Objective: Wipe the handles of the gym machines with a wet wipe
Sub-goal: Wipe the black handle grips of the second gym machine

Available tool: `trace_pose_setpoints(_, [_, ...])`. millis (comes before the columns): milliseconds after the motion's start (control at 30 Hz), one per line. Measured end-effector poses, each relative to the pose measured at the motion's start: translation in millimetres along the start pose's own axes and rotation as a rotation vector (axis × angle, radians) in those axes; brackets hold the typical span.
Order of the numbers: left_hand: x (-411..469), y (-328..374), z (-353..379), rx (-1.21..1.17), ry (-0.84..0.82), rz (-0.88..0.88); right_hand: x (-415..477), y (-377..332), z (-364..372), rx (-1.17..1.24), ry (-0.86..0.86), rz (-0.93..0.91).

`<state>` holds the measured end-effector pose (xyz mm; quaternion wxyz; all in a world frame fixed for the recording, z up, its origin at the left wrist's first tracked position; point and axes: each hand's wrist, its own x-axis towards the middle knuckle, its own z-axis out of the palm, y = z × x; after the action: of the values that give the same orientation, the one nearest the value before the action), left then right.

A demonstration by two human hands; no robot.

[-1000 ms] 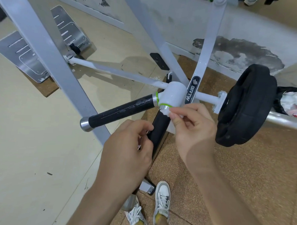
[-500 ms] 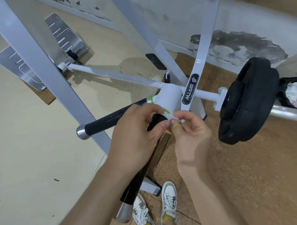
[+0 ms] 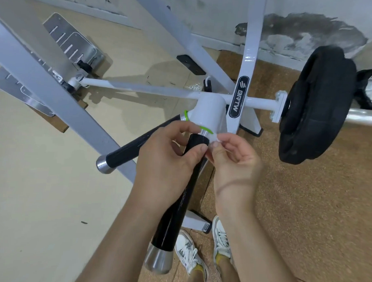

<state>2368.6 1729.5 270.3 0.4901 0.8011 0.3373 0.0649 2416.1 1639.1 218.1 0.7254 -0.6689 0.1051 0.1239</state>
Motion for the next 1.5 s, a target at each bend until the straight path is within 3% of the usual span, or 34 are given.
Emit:
trace_pose_setpoints(133, [-1,2,-6,-0.147,-0.067,-0.042,-26,-2,-11,-0.046,-0.145,-0.038])
trace_pose_setpoints(300, [-2,-3,-19,-0.195,-0.157,-0.083,-9,-7,-1,-0.057,-0.027,-0.095])
trace_pose_setpoints(433, [-6,-7,-32,-0.228,-0.253,-0.123,-37,-3,-10,-0.087,-0.099,-0.039])
trace_pose_setpoints(600, [-10,-6,-29,-0.13,-0.185,-0.101,-19,-7,-2,-0.243,-0.044,-0.14])
trace_pose_setpoints(700, [-12,-7,-31,-0.13,-0.159,-0.113,-20,-5,9,-0.144,0.05,-0.125])
trace_pose_setpoints(800, [-14,-7,-31,-0.135,-0.159,-0.118,-33,-2,7,-0.063,0.037,-0.042])
trace_pose_setpoints(933, [-15,-7,-31,-0.121,-0.167,-0.103,-29,-5,8,-0.222,0.079,-0.126])
trace_pose_setpoints(1033, [-13,-7,-33,-0.114,-0.183,-0.105,-42,-6,0,-0.327,0.014,-0.147])
trace_pose_setpoints(1133, [-12,-8,-34,-0.113,-0.195,-0.105,-54,-6,-2,-0.255,-0.017,-0.102])
trace_pose_setpoints(1300, [-15,-8,-33,-0.101,-0.208,-0.091,-42,-3,10,-0.164,0.081,-0.015])
trace_pose_setpoints(1500, [-16,-9,-31,-0.081,-0.183,-0.077,-75,-12,-5,-0.104,-0.03,0.049])
